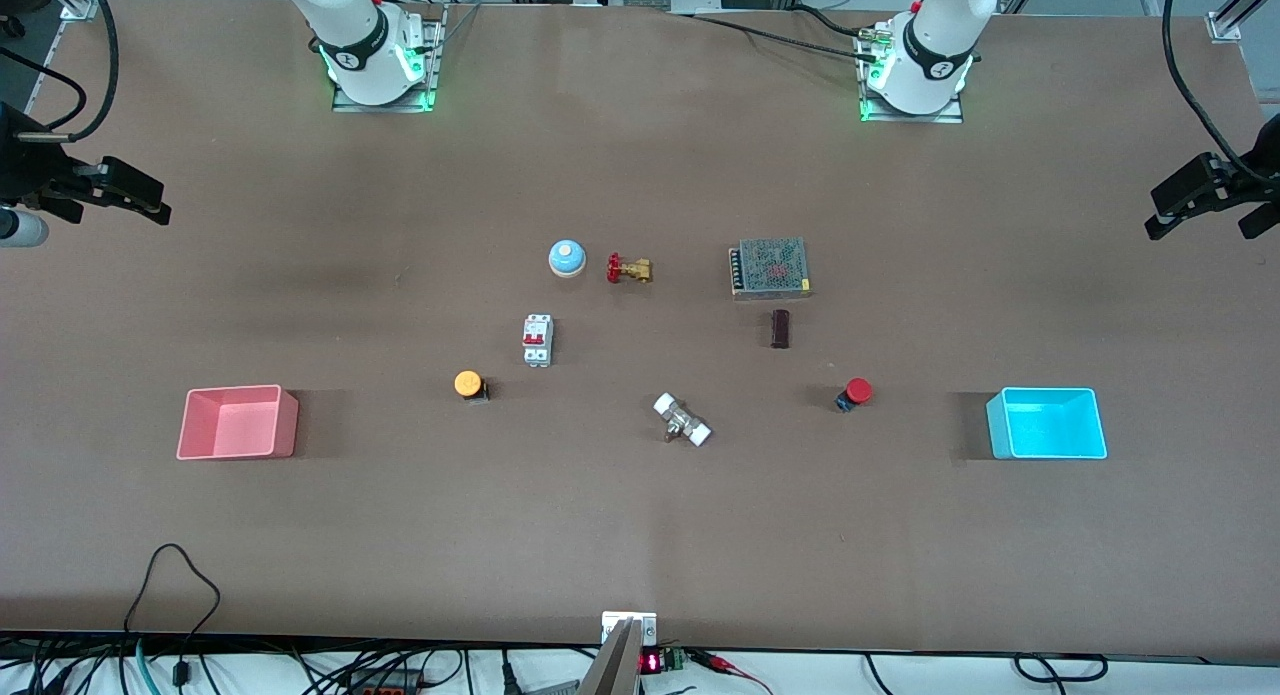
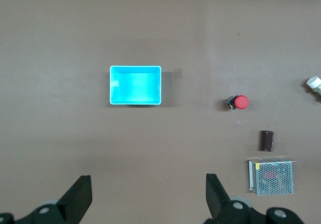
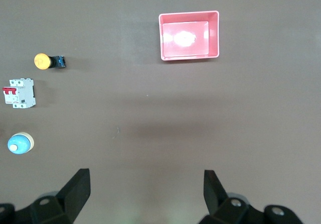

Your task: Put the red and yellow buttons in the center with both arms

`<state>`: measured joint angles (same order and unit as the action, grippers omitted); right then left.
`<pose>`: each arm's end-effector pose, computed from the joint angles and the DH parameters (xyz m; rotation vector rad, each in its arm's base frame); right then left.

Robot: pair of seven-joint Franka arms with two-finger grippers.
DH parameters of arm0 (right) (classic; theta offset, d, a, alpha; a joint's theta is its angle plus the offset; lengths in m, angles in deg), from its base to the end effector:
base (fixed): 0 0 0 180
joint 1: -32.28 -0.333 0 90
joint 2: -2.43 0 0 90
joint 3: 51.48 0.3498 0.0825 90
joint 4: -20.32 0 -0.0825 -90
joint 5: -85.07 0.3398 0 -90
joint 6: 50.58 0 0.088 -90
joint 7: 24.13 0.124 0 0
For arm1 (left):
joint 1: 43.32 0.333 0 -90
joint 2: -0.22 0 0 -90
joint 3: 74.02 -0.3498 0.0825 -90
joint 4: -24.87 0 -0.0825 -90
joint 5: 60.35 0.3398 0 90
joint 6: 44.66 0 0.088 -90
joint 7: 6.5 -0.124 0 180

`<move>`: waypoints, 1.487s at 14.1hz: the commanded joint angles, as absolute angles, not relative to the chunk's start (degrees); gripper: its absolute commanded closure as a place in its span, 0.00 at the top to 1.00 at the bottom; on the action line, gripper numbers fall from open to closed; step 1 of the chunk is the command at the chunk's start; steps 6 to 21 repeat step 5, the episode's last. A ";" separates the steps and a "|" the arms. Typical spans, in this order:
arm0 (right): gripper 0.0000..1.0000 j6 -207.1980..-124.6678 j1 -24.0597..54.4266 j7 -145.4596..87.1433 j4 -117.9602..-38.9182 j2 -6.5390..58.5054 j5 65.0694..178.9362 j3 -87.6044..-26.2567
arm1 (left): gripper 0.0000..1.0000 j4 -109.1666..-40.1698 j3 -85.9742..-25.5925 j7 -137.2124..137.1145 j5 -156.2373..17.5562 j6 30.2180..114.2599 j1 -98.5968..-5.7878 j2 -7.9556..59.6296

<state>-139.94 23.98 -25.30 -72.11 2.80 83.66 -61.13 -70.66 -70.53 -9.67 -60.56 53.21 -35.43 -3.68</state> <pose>0.5084 -0.0147 0.6191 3.1158 -0.0042 -0.0943 0.5002 0.0368 0.6466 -3.1291 -0.0339 -0.1700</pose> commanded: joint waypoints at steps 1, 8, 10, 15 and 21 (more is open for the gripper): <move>1.00 -140.14 24.02 -26.32 -73.90 0.67 83.31 -60.89 | 1.00 -71.20 -69.98 -10.81 -60.44 52.55 -34.79 -4.79; 1.00 -139.96 24.11 -26.24 -73.90 0.67 83.31 -60.89 | 1.00 -71.20 -70.15 -10.81 -60.52 52.55 -34.79 -4.79; 1.00 -139.96 24.11 -26.24 -73.90 0.67 83.31 -60.89 | 1.00 -71.20 -70.15 -10.81 -60.52 52.55 -34.79 -4.79; 1.00 -139.96 24.11 -26.24 -73.90 0.67 83.31 -60.89 | 1.00 -71.20 -70.15 -10.81 -60.52 52.55 -34.79 -4.79; 1.00 -139.96 24.11 -26.24 -73.90 0.67 83.31 -60.89 | 1.00 -71.20 -70.15 -10.81 -60.52 52.55 -34.79 -4.79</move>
